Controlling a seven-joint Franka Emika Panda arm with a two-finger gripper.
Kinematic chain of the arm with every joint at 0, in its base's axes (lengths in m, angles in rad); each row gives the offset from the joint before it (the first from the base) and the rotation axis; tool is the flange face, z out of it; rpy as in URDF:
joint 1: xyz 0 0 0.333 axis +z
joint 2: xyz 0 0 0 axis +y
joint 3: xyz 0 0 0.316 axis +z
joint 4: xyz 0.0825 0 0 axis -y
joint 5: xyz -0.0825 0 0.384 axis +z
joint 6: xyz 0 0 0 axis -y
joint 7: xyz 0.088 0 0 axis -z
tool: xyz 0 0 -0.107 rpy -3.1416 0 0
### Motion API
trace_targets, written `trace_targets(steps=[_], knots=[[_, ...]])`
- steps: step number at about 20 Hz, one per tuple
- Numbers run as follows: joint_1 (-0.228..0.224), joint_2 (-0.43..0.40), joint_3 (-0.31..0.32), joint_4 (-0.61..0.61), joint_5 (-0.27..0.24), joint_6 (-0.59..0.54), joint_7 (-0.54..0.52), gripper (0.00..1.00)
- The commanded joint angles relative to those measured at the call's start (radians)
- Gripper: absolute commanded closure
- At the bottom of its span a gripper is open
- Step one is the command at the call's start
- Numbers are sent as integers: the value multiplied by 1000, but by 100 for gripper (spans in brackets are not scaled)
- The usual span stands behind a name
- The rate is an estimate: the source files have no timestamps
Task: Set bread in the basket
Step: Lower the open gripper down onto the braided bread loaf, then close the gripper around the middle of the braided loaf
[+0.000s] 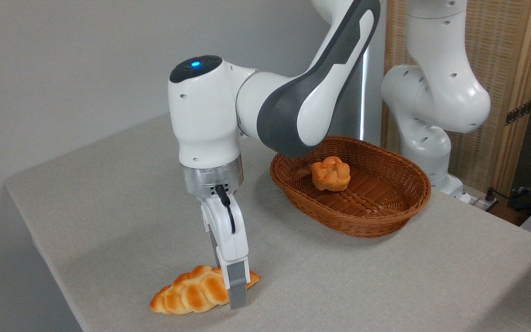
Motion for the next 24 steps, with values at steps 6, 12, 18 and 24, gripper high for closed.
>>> trace_targets(steps=[6, 12, 18, 24], knots=[[-7, 8, -16, -6, -6, 103, 14, 0], [-7, 12, -45, -6, -9, 122, 12, 0], [-7, 45, -60, -6, -24, 194, 18, 0], [-4, 46, -59, -6, -21, 200, 18, 1]])
